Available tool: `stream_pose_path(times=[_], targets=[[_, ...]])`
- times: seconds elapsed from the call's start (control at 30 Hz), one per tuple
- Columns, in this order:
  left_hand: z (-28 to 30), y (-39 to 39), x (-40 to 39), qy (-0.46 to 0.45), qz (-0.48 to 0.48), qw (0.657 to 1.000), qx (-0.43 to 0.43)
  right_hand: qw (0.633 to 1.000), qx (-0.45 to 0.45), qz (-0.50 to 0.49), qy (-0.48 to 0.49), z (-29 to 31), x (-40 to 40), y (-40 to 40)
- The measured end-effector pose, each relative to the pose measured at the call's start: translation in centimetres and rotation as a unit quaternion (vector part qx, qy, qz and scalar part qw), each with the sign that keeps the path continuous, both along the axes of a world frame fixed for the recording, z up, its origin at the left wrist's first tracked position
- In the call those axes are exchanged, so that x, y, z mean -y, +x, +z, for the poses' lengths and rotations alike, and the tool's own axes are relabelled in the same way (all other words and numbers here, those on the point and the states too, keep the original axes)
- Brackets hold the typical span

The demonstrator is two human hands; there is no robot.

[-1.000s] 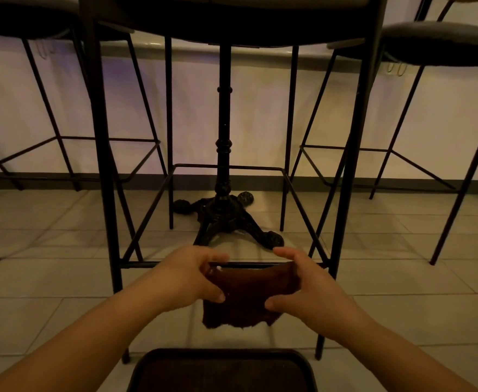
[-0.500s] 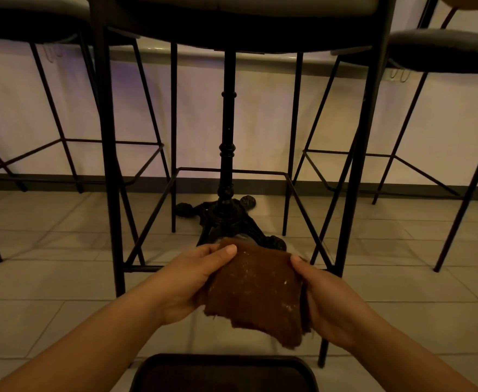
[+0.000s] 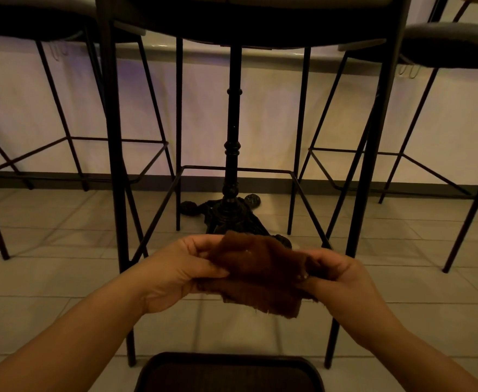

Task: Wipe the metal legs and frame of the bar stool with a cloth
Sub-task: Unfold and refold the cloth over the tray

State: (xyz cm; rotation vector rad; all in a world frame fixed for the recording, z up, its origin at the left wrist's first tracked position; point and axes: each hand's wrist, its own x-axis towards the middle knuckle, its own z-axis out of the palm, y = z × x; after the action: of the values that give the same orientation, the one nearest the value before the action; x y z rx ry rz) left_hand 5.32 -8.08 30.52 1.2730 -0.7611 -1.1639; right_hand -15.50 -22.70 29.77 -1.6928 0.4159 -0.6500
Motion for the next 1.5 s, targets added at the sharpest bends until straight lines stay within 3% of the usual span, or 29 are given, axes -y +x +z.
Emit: stream_pose_path(times=[0.13,0.27,0.5,0.67,0.73,0.87,0.93,1.07,1.2,1.5], targets=[[-0.3,0.6,-0.3,-0.022,-0.036,0.999,-0.013,0.998,0.058,-0.001,0.016,-0.4,0.2,0.3],[-1.1,1.3,-0.5,-0.022,-0.072,0.990,-0.120,0.997,0.073,0.017,0.024,-1.1,0.6,0.2],[-2.5,0.3,-0.5,0.062,-0.039,0.970,-0.230,0.997,0.011,0.047,-0.066,-2.5,0.9,0.2],[-3.2,-0.8,-0.5,0.159,-0.073,0.982,-0.072,0.981,-0.105,0.086,-0.141,-3.8,0.9,-0.4],[-3.4,-0.7,-0.5,0.168,-0.077,0.981,-0.050,0.982,-0.131,0.107,-0.078,-4.3,1.1,-0.8],[-3.7,-0.5,-0.7,0.121,-0.068,0.986,-0.088,0.966,-0.108,0.151,0.178,-5.3,0.2,-1.2],[-4.0,-0.5,-0.9,0.113,-0.067,0.988,-0.080,0.962,-0.102,0.122,0.224,-6.1,-0.5,-0.8],[-5.1,-0.3,-1.6,0.133,-0.060,0.988,-0.050,0.955,-0.105,0.066,0.268,-7.5,-1.0,-0.3],[-8.5,-0.6,-3.0,0.152,-0.016,0.985,-0.086,0.955,-0.114,0.019,0.274,-9.5,-1.4,-0.3],[-21.1,-2.4,-4.4,0.277,0.082,0.953,-0.095,0.928,-0.256,-0.093,0.255,-21.2,-4.4,-1.5]])
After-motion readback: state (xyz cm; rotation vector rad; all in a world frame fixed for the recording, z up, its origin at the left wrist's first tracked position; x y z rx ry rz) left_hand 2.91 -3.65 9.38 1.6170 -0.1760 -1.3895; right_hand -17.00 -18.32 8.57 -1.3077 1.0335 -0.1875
